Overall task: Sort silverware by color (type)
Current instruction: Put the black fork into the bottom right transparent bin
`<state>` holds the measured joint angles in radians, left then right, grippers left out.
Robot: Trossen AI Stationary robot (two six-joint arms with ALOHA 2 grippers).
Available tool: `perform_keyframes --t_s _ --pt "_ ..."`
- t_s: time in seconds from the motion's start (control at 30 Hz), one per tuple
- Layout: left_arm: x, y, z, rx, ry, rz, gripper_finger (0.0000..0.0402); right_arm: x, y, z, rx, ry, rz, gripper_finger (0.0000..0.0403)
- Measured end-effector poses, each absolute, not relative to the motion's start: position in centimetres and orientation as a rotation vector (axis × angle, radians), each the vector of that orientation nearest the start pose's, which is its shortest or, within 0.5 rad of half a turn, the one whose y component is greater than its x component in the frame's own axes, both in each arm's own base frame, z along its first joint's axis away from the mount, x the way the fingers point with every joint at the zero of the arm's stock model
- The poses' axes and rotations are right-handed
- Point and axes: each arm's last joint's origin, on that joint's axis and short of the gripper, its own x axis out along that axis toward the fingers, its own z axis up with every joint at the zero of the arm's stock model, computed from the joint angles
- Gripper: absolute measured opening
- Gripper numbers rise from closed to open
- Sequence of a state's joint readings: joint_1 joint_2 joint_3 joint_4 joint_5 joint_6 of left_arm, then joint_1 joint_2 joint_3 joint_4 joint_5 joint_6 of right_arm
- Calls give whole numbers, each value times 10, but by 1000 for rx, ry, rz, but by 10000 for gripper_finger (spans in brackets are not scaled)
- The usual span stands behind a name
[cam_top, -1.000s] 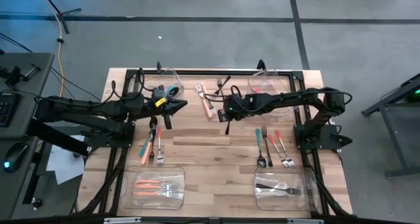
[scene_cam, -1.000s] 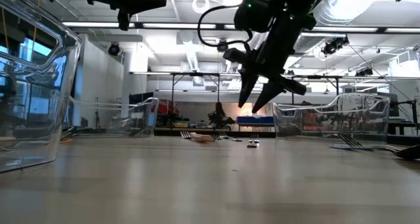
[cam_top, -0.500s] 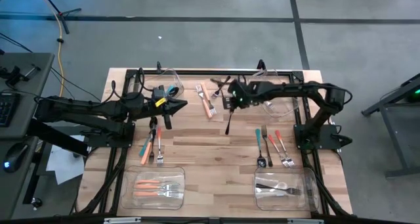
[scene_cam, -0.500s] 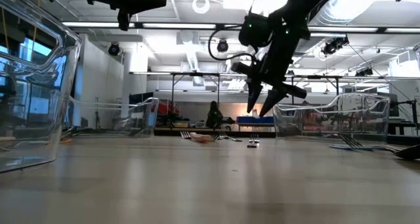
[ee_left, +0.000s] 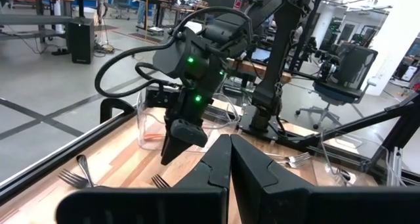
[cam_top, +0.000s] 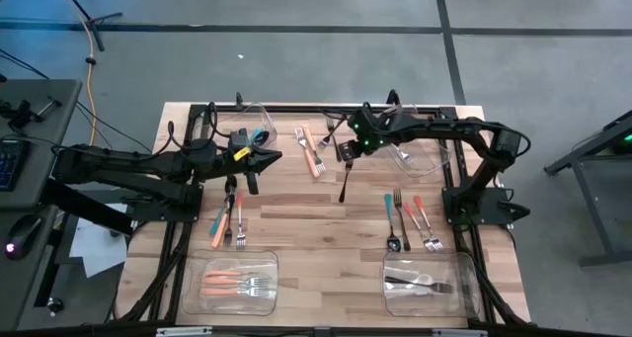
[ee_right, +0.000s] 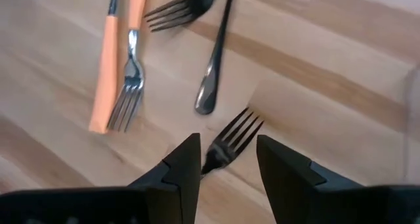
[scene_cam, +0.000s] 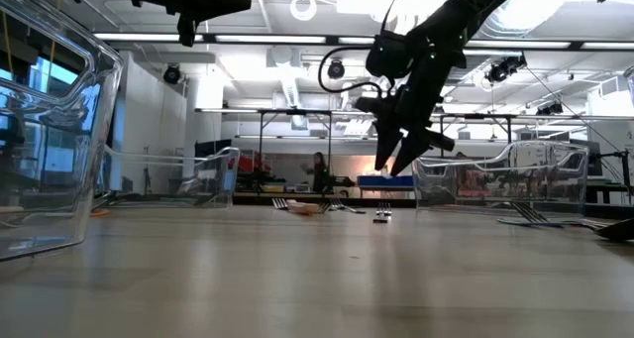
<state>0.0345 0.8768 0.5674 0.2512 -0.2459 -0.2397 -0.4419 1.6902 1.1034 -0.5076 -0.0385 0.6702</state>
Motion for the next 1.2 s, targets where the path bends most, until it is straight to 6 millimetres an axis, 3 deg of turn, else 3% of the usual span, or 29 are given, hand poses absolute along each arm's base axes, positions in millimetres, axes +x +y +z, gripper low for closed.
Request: perform_keyframes --t_s 0.17,0.27,0.4,0.8,0.97,1.2 --pt "198 14 284 -234 23 286 0 309 -137 180 860 974 -681 133" --pt "198 14 284 -235 23 286 0 311 -138 167 857 1007 -734 133" --pt "198 14 284 -252 21 286 0 309 -143 164 820 1002 -796 133" --pt "198 14 284 -252 21 286 0 315 -146 166 761 950 -746 133" --pt "198 14 284 -252 21 287 0 324 -137 169 783 925 -629 133" --pt "198 14 284 -251 21 286 0 338 -113 192 848 984 -662 133"
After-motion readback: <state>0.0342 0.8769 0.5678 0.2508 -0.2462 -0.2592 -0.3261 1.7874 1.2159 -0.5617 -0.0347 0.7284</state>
